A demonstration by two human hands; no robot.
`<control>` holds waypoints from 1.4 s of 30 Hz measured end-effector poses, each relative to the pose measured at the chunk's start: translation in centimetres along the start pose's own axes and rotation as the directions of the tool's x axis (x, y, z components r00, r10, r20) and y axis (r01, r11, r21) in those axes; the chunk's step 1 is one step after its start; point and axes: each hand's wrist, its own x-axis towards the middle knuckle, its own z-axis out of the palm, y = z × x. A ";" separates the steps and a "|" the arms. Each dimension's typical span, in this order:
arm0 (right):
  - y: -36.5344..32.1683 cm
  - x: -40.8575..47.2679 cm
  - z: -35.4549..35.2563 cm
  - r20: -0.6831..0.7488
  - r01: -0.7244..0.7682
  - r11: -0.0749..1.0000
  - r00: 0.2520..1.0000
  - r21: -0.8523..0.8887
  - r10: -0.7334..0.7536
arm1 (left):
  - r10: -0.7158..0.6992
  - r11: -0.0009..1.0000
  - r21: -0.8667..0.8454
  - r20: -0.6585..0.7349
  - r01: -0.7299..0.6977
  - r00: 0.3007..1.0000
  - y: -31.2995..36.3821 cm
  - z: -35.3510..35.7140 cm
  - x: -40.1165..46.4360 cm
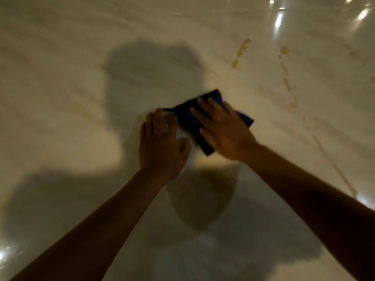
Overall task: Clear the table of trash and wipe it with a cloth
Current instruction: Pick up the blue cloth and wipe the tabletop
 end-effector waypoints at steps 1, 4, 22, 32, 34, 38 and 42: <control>1.7 1.7 0.1 -0.016 -0.046 0.999 0.999 -0.011 0.046 | -0.001 1.000 0.012 -0.008 0.001 1.000 0.2 0.1 0.2; 7.5 7.0 -0.3 -0.064 -0.338 0.941 0.939 0.014 0.338 | -0.012 0.999 0.033 0.005 0.012 1.000 0.7 0.3 1.9; 21.5 14.8 -1.7 -0.057 -0.480 0.870 0.871 0.115 0.489 | -0.092 0.996 0.014 -0.068 0.093 0.993 6.5 0.4 16.6; 20.3 17.1 -1.6 -0.047 -0.138 0.986 0.989 0.090 0.143 | -0.119 0.993 0.003 -0.031 0.119 0.992 9.3 0.7 22.8; 24.4 17.9 -1.5 -0.127 -0.280 0.960 0.951 0.027 0.281 | -0.105 0.994 0.016 -0.022 0.105 0.994 10.1 0.6 23.4; 31.0 17.2 -2.0 -0.115 -0.681 0.717 0.708 0.148 0.697 | -0.015 1.000 0.019 0.005 0.015 1.000 12.9 0.6 24.8; 28.1 16.8 -1.7 -0.180 -0.586 0.801 0.781 0.121 0.598 | 0.069 0.998 -0.003 0.042 -0.069 0.997 16.6 1.2 25.8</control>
